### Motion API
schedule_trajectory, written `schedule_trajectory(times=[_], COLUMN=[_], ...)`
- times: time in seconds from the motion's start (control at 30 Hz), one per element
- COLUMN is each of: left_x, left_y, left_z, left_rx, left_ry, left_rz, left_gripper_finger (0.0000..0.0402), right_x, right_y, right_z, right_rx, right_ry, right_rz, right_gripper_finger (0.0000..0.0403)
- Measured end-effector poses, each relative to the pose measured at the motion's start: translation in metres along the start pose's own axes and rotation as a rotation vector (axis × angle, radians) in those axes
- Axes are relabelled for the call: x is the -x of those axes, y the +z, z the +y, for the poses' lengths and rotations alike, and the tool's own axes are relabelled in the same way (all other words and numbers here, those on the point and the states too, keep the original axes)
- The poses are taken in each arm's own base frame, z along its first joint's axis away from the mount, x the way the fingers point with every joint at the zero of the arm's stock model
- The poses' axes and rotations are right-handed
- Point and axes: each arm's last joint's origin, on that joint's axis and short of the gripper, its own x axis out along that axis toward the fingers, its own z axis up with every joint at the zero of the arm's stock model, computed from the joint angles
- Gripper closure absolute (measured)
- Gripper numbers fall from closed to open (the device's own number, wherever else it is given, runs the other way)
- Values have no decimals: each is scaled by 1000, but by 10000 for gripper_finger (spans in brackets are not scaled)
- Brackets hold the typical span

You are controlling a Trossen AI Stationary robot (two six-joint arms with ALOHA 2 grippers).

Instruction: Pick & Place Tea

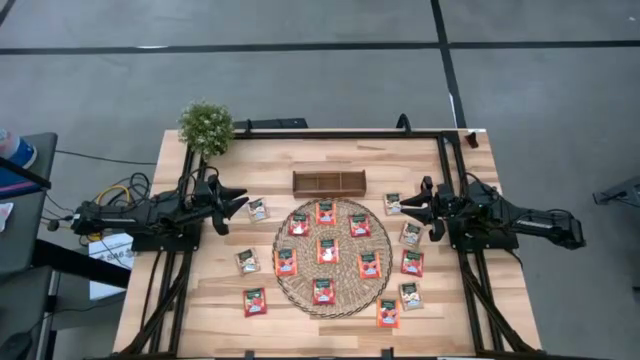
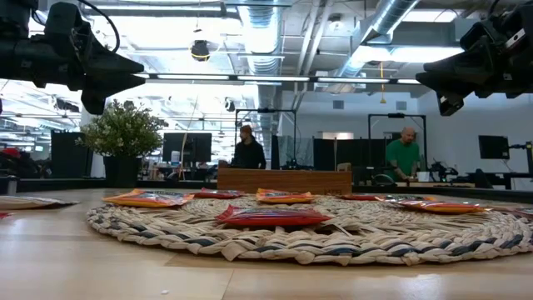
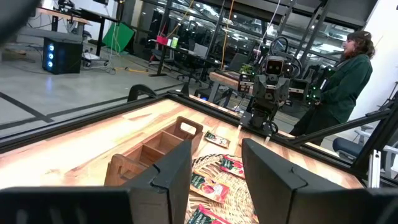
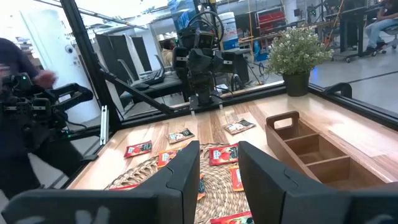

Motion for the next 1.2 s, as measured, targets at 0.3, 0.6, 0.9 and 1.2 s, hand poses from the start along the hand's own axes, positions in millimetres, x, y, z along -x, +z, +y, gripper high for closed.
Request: schedule_trajectory(times=[0.3, 0.6, 0.9, 1.2], left_x=[0, 0, 0, 0], left_y=[0, 0, 0, 0], left_z=[0, 0, 0, 0], left_rx=[0, 0, 0, 0], left_ry=[0, 0, 0, 0], left_rz=[0, 0, 0, 0], left_gripper_finger=[269, 269, 269, 269], right_x=[0, 0, 0, 0], right_y=[0, 0, 0, 0], right_z=[0, 0, 0, 0], right_rx=[0, 0, 0, 19], right_ry=[0, 0, 0, -1], right_rz=[0, 0, 0, 0], right_gripper_finger=[301, 301, 301, 301])
